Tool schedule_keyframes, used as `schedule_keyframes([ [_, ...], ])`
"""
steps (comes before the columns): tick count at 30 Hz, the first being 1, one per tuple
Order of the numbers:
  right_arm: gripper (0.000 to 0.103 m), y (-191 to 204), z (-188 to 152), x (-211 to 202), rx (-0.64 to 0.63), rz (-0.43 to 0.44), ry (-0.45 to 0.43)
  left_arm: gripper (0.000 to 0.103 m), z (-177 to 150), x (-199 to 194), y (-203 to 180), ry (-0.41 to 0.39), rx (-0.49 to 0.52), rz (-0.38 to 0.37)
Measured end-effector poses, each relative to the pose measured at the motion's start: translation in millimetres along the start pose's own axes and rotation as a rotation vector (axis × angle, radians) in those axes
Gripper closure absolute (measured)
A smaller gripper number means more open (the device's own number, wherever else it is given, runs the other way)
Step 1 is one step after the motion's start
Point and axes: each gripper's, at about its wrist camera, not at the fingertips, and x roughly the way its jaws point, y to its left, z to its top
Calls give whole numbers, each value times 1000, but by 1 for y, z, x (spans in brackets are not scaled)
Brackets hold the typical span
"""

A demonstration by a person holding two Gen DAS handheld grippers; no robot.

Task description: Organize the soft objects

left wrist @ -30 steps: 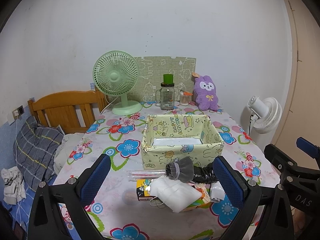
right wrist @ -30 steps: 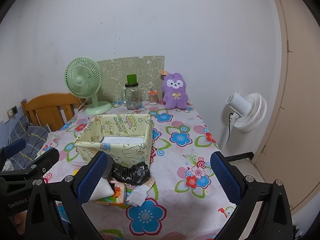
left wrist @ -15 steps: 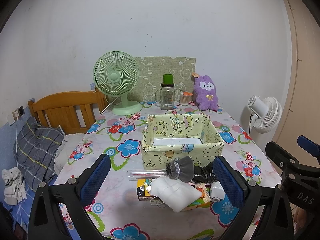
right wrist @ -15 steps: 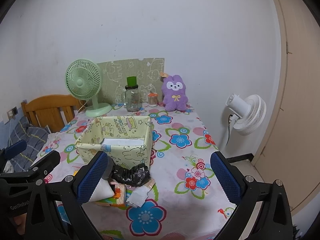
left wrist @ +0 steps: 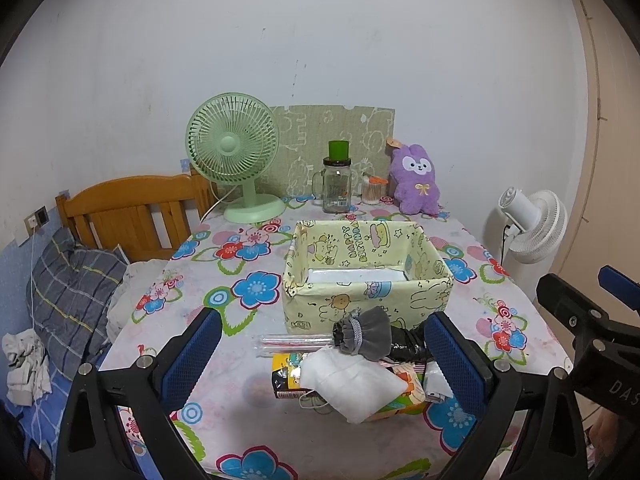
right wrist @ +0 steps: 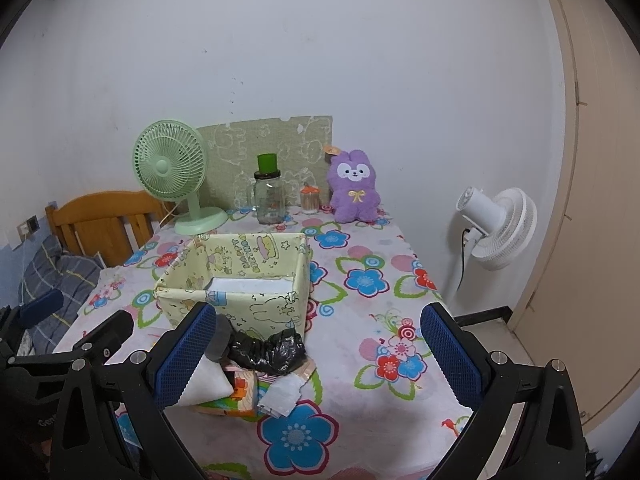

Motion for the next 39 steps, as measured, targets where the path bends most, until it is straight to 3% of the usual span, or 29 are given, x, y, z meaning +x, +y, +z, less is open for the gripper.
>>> schedule_keyframes([
  [12, 4, 9, -7, 33, -7, 41, 57, 2, -16, 36, -7, 80, 22, -41],
  [17, 4, 15, -15, 50, -12, 60, 82, 5, -23, 49, -1, 84, -33, -46],
  [34, 5, 32, -41, 99, -16, 92, 180, 5, -45, 89, -6, 169, -13, -46],
  [39, 6, 42, -42, 110, -34, 116, 207, 5, -46, 97, -6, 202, 15, -10],
])
